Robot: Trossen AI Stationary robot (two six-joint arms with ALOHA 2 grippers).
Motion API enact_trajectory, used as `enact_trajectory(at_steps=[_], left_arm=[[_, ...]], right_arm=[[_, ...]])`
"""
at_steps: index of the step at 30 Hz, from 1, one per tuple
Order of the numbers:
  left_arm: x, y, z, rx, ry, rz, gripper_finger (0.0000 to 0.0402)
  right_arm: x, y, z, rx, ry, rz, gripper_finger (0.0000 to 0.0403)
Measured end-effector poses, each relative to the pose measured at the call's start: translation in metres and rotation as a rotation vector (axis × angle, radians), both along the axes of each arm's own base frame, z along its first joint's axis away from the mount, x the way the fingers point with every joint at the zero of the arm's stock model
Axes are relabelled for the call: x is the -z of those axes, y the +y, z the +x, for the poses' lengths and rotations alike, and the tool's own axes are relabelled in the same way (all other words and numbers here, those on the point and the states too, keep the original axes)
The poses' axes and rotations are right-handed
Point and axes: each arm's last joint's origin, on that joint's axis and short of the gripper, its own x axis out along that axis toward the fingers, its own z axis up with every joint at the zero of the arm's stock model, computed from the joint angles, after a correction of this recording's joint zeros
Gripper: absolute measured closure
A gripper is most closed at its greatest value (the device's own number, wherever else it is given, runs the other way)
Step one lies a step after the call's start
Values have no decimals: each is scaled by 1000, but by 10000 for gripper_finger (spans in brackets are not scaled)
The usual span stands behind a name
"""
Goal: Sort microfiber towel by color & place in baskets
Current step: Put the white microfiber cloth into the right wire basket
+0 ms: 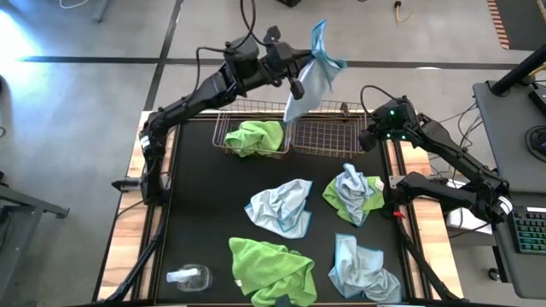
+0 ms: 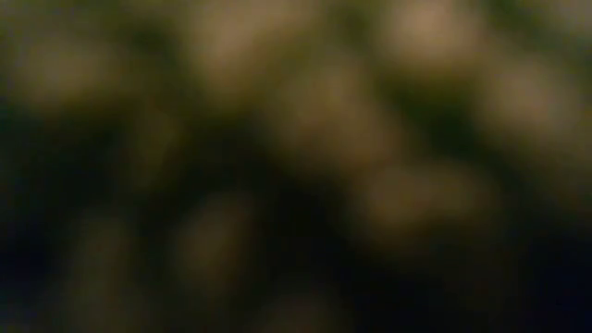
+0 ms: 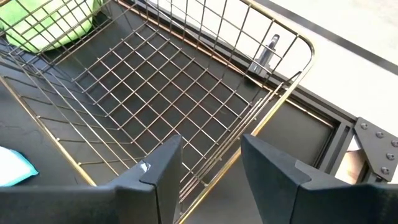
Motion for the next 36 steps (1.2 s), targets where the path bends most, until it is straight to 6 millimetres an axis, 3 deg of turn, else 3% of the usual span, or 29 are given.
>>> enact_trajectory(at_steps=[10, 20, 27, 36], left_arm=[[12, 2, 5, 32, 61, -53, 401], [72, 16, 38, 34, 290, -188, 401], [113, 22, 60, 145, 385, -308, 392], [111, 21, 54, 134, 520, -383, 319]], right_arm=[[0, 0, 0, 0, 0, 0, 243], [0, 0, 0, 0, -1, 0, 243], [0, 0, 0, 5, -4, 3, 243], [0, 0, 0, 4, -3, 2, 243]])
